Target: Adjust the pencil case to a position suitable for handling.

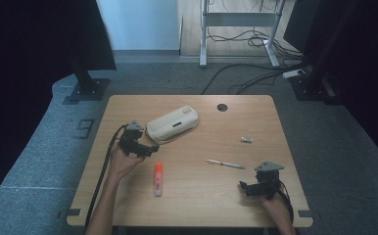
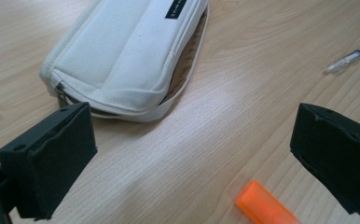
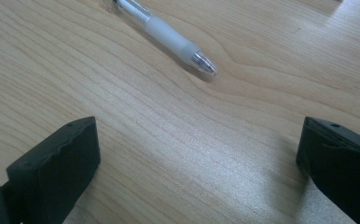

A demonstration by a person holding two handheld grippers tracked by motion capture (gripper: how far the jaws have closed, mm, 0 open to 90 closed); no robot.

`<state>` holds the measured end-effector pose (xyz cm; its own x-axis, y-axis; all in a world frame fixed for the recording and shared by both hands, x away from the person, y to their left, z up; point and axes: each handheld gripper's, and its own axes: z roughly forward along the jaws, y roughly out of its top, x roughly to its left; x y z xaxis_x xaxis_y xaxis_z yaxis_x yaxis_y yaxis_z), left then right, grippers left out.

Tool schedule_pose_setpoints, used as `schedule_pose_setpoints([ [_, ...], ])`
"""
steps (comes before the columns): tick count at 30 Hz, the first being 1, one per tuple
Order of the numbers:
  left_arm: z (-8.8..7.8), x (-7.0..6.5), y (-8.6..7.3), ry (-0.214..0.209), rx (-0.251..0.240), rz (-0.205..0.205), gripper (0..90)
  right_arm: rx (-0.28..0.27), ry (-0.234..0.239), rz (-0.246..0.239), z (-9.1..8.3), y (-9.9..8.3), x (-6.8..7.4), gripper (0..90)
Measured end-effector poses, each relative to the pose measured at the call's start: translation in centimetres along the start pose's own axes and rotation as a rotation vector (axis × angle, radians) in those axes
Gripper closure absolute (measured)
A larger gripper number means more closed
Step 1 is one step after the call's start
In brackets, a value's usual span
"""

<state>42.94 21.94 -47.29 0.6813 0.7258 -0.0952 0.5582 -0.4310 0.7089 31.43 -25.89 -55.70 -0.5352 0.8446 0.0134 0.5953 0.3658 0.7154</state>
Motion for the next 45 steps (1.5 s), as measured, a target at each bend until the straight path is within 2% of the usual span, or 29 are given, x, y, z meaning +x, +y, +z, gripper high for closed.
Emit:
schedule_pose_setpoints([
  [3, 0.3, 0.2, 0.5, 0.010, 0.010, 0.006, 0.0, 0.000, 0.000, 0.000, 0.0, 0.0, 0.0, 0.0],
  [4, 0.5, 0.4, 0.7, -0.001, -0.002, -0.001, 0.0, 0.000, 0.000, 0.000, 0.0, 0.0, 0.0, 0.0],
  [6, 0.8, 0.7, 1.2, 0.000, 0.020, -0.007, 0.1, 0.000, 0.000, 0.000, 0.0, 0.0, 0.0, 0.0],
  [8, 1.2, 0.9, 1.6, 0.009, 0.029, 0.003, 0.3, 0.000, 0.000, 0.000, 0.0, 0.0, 0.0, 0.0],
  [13, 1.8, 1.5, 2.6, 0.009, 0.047, -0.004, 0.3, 0.000, 0.000, 0.000, 0.0, 0.0, 0.0, 0.0],
  [18, 3.0, 1.8, 3.9, -0.005, 0.078, -0.008, 0.2, 0.000, 0.000, 0.000, 0.0, 0.0, 0.0, 0.0],
  [22, 3.7, 1.8, 4.4, -0.008, 0.080, -0.005, 1.1, 0.000, 0.000, 0.000, 0.0, 0.0, 0.0, 0.0],
  [23, 4.1, 2.1, 4.5, -0.023, 0.073, -0.020, 2.0, -0.001, 0.000, -0.001, 0.0, 0.0, 0.0, 0.0],
  [24, 4.4, 2.2, 4.6, -0.030, 0.087, -0.022, 2.2, -0.001, 0.000, -0.001, 0.0, 0.0, 0.0, 0.0],
  [26, 4.6, 2.2, 4.7, -0.021, 0.096, -0.019, 2.4, -0.002, 0.000, -0.003, 0.0, 0.0, 0.0, 0.0],
  [28, 5.2, 2.1, 5.2, -0.007, 0.111, 0.006, 2.9, -0.002, 0.000, -0.003, 0.0, 0.0, 0.0, 0.0],
  [36, 6.5, 2.1, 6.8, -0.014, 0.132, 0.034, 5.6, -0.002, 0.000, -0.004, 0.0, 0.0, 0.0, 0.0],
  [41, 7.4, 2.2, 7.0, -0.032, 0.138, 0.034, 11.0, -0.002, 0.000, -0.004, 0.0, 0.0, 0.0, 0.0],
  [45, 8.7, 2.5, 6.3, -0.056, 0.164, 0.041, 17.0, -0.002, 0.000, -0.004, 0.0, 0.0, 0.0, 0.0],
])
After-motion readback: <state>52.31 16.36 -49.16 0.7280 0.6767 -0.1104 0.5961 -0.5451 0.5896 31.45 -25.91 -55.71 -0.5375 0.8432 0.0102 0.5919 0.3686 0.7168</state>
